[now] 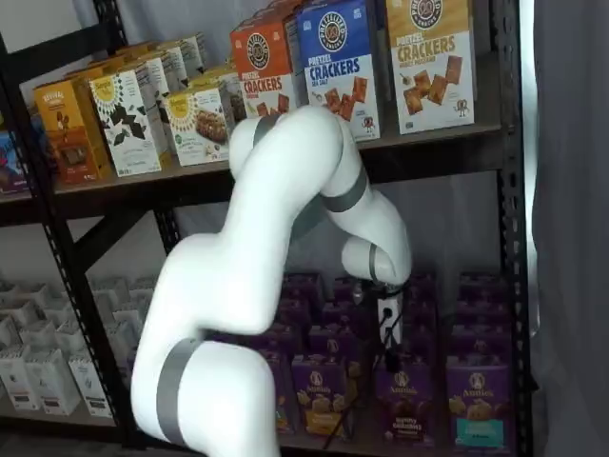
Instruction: Pick up the purple box with a brown patch in the center, on the bottom shelf, the fifth box from the left
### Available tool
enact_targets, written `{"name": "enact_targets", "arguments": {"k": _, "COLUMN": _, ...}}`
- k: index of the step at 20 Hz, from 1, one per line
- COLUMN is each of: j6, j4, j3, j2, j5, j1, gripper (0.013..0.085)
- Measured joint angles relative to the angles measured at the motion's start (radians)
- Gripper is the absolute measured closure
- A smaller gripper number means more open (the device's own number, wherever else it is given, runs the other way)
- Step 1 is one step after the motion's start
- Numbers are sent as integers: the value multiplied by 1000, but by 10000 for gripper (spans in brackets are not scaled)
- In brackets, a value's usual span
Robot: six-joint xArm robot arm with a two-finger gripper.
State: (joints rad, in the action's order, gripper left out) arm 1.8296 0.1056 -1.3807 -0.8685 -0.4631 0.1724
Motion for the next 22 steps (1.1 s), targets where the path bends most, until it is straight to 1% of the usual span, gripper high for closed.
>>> {"name": "enact_targets", "arguments": {"k": 1, "j6": 12, "j4": 13, "j3": 14, "j2": 6, "j5": 17, "j1": -1, "gripper": 130}}
{"name": "enact_targets", "arguments": {"k": 2, "j6": 32, "j4": 36, "j3": 47, "j2": 24, "j5": 50, "j1": -2, "gripper": 130}}
{"name": "enact_targets", "arguments": {"k": 3, "j6": 43, "j4": 47, "j3": 74, "j2": 41, "j5": 69, "j1": -3, "gripper": 130}}
{"name": "enact_targets", "arguments": {"k": 9, "j6": 50, "j4": 50, "j3": 152, "j2": 101, "j5": 89, "j1": 0, "gripper": 130}}
{"name": "enact_targets", "arguments": {"k": 15, "j6": 47, "j4": 41, "j3": 169, "j2": 117, "j5": 89, "j1": 6, "gripper": 130}}
{"name": "enact_targets", "arguments": {"k": 22, "j6": 33, "j4": 26, "j3": 132, "j2": 94, "j5": 75, "j1": 7, "gripper": 130}}
